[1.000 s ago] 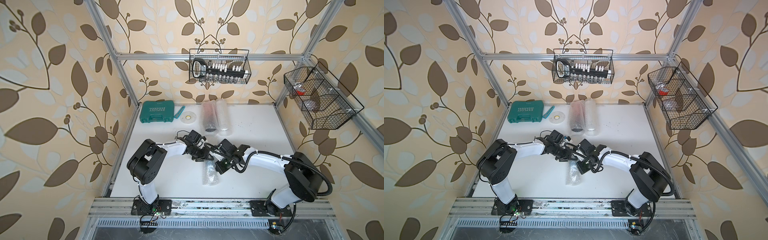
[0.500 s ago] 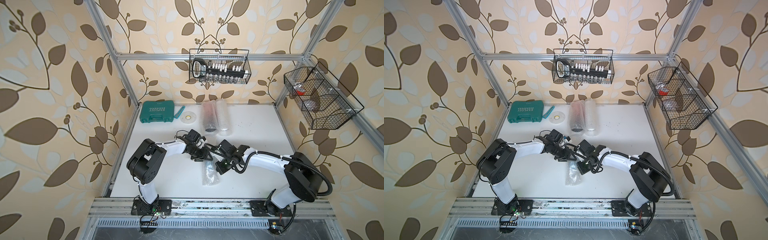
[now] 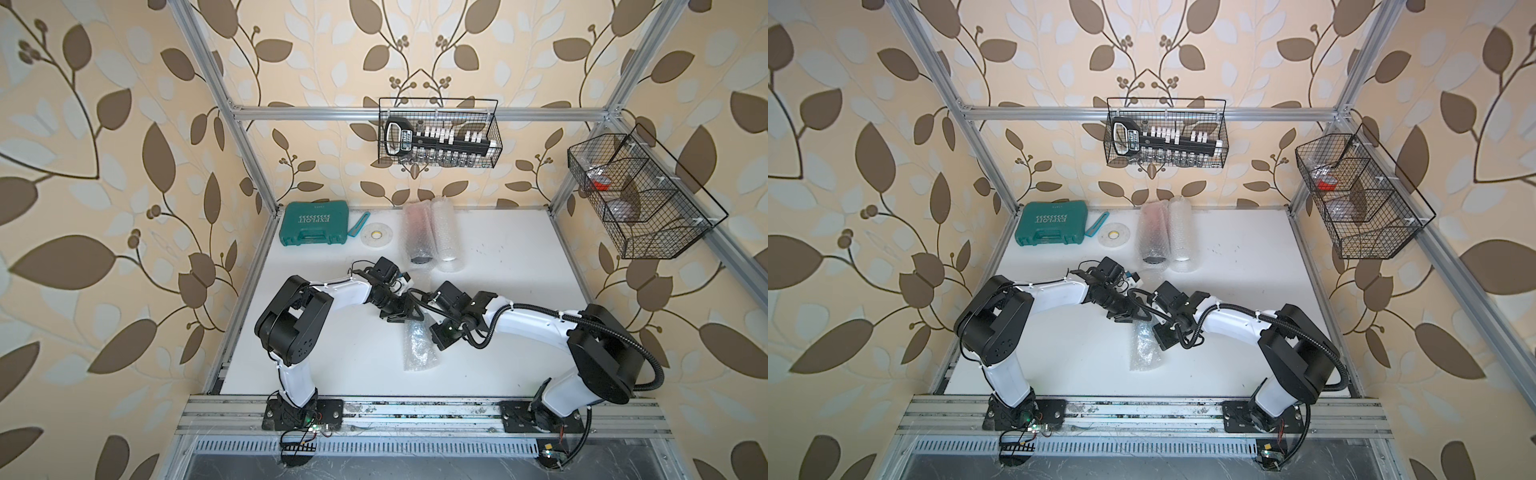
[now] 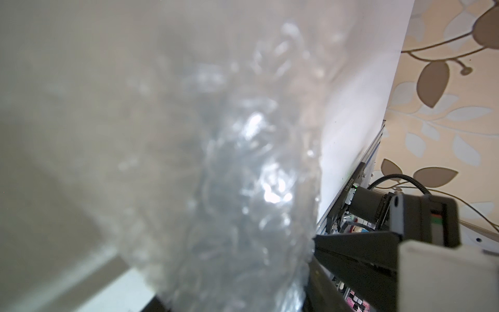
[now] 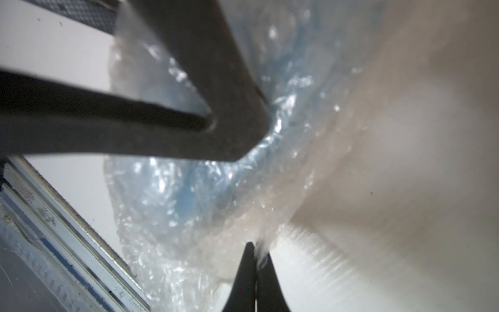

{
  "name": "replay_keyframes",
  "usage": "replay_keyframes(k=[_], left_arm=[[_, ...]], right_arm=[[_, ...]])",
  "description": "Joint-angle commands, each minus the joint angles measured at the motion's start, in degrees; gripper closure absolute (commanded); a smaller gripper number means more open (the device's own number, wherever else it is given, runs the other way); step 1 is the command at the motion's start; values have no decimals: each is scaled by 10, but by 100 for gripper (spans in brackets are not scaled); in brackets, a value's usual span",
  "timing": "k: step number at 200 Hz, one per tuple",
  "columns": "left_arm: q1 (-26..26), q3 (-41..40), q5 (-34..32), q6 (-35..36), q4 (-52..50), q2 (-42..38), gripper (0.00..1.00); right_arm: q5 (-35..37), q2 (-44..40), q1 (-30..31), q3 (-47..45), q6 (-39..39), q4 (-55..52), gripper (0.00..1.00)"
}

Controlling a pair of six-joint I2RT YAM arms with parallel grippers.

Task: Unwrap the vase from the bubble wrap
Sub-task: Unwrap the bubble wrap at the center of the board.

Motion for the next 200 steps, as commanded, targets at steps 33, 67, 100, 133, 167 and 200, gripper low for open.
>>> replay_keyframes(k=[33, 67, 100, 133, 167, 200], left_arm=[[18, 7, -45, 40, -44, 12, 52], [17, 7, -37, 42, -47, 10, 51], [15, -3, -29, 24, -45, -4, 51], [5, -19, -28, 2, -38, -23, 51], [-1, -35, -34, -20, -28, -41, 51], [-6, -38, -28, -26, -25, -42, 51]], right_arm=[[64, 21, 2, 9, 13, -78, 100], [65, 5, 1, 6, 14, -68, 100], [42, -39, -4, -6, 30, -30, 90], [38, -73, -4, -13, 46, 4, 72], [55, -99, -4, -22, 68, 40, 62], [77, -93, 2, -19, 74, 86, 61]])
